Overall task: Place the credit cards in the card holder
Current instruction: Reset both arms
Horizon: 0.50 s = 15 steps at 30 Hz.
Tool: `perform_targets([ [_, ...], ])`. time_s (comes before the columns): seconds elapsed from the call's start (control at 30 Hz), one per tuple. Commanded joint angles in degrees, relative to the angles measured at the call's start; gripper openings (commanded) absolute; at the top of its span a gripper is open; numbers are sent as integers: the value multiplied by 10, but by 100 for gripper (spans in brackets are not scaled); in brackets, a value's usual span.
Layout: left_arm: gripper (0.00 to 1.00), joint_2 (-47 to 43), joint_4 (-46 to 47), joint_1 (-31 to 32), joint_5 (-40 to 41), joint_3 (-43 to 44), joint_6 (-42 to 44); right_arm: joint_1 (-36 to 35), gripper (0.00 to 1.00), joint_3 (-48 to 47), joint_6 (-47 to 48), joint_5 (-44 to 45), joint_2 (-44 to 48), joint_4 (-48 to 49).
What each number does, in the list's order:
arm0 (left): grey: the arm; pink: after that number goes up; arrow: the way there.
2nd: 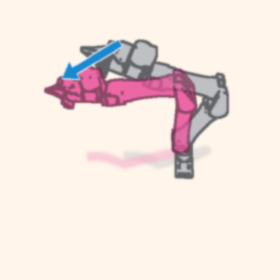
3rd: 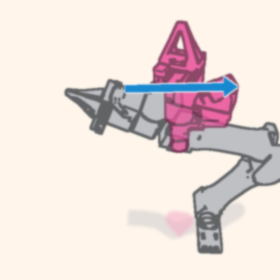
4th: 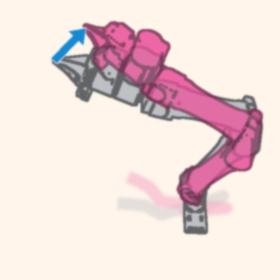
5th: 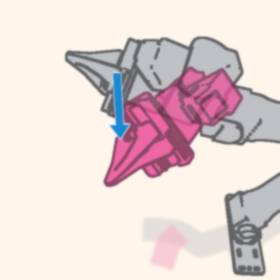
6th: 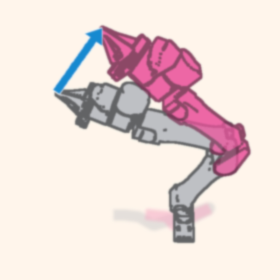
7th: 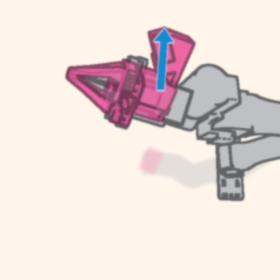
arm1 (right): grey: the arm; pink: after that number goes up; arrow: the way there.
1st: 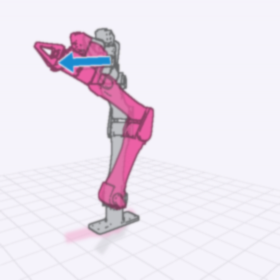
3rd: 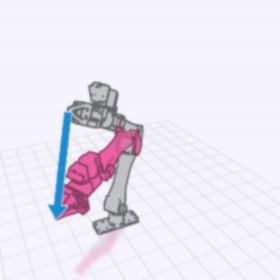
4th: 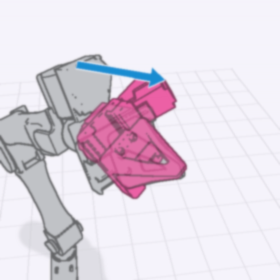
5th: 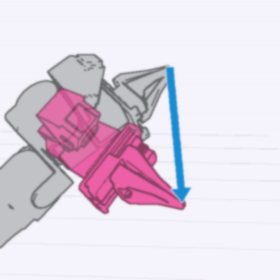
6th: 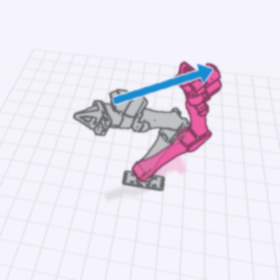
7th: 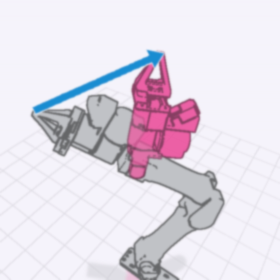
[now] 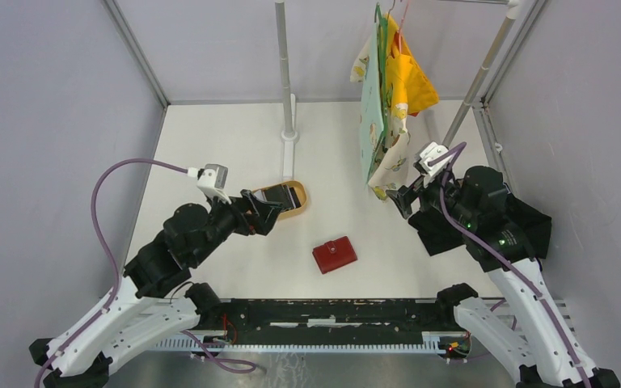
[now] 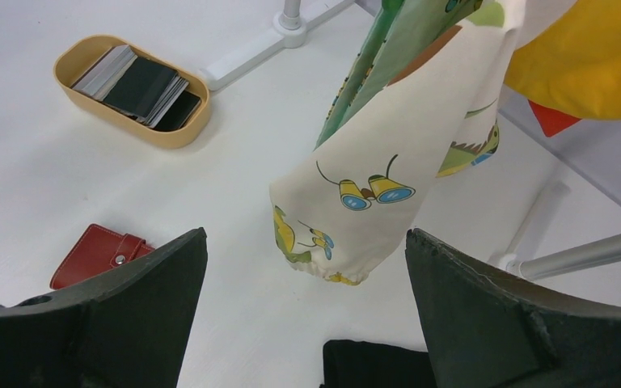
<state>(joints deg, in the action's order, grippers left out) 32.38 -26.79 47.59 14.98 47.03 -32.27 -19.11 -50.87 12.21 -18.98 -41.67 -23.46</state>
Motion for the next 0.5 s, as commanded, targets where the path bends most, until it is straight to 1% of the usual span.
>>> perform_targets([
  [0.0, 100, 5, 8, 0, 1, 28, 34, 8, 98, -27, 4, 13, 0, -14],
  [0.07, 100, 12, 14, -1, -3, 33, 58, 14, 98, -35, 14, 3, -3, -24],
  [0.13, 100, 23, 15, 0, -5, 40, 81, 28, 98, -40, 25, -28, -8, -33],
  [0.23, 100, 37, 17, 0, -14, 39, 106, 53, 98, -29, 28, -55, -11, -30],
  [0.37, 100, 53, 48, -1, -47, 25, 126, 113, 98, -11, 24, -82, -9, -23],
  [0.47, 100, 63, 82, 0, -58, 14, 141, 149, 98, -16, 20, -112, -8, -28],
])
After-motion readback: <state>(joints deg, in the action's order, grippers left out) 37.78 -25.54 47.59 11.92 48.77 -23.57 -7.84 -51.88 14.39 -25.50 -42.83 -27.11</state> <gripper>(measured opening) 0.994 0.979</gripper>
